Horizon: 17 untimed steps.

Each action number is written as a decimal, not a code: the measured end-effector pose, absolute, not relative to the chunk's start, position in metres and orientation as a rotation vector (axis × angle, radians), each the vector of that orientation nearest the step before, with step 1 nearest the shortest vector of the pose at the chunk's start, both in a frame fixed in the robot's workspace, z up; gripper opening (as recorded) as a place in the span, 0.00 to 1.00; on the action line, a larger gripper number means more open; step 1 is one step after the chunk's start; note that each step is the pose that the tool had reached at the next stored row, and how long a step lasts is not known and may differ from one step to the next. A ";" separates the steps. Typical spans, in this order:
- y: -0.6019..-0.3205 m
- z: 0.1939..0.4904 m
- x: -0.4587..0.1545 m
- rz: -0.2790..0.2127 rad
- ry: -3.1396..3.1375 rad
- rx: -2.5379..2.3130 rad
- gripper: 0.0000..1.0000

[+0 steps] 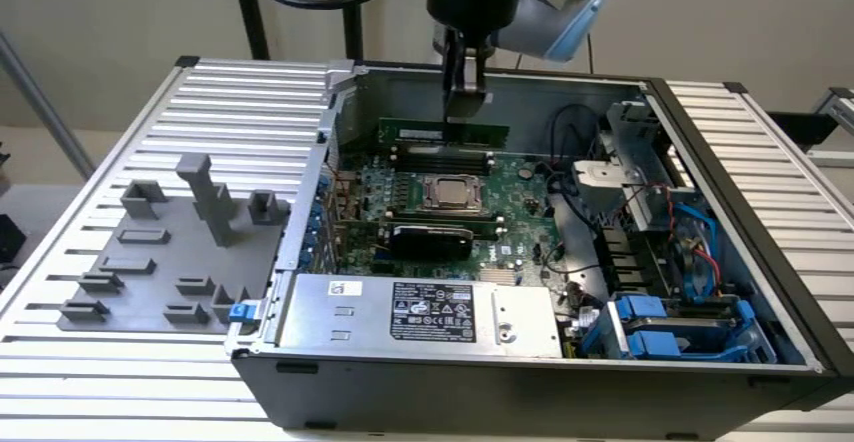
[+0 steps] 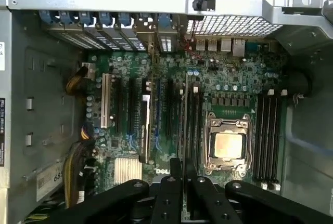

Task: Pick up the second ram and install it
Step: 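Insert the second ram into the second slot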

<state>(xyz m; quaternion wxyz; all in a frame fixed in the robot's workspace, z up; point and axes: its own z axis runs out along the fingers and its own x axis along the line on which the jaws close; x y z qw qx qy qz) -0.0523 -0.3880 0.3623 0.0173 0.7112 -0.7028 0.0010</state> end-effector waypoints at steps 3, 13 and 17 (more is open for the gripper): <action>-0.377 0.357 -0.050 0.003 -2.184 2.210 0.00; -0.365 0.339 -0.043 0.002 -2.202 2.192 0.00; -0.365 0.337 -0.041 0.002 -2.204 2.188 0.00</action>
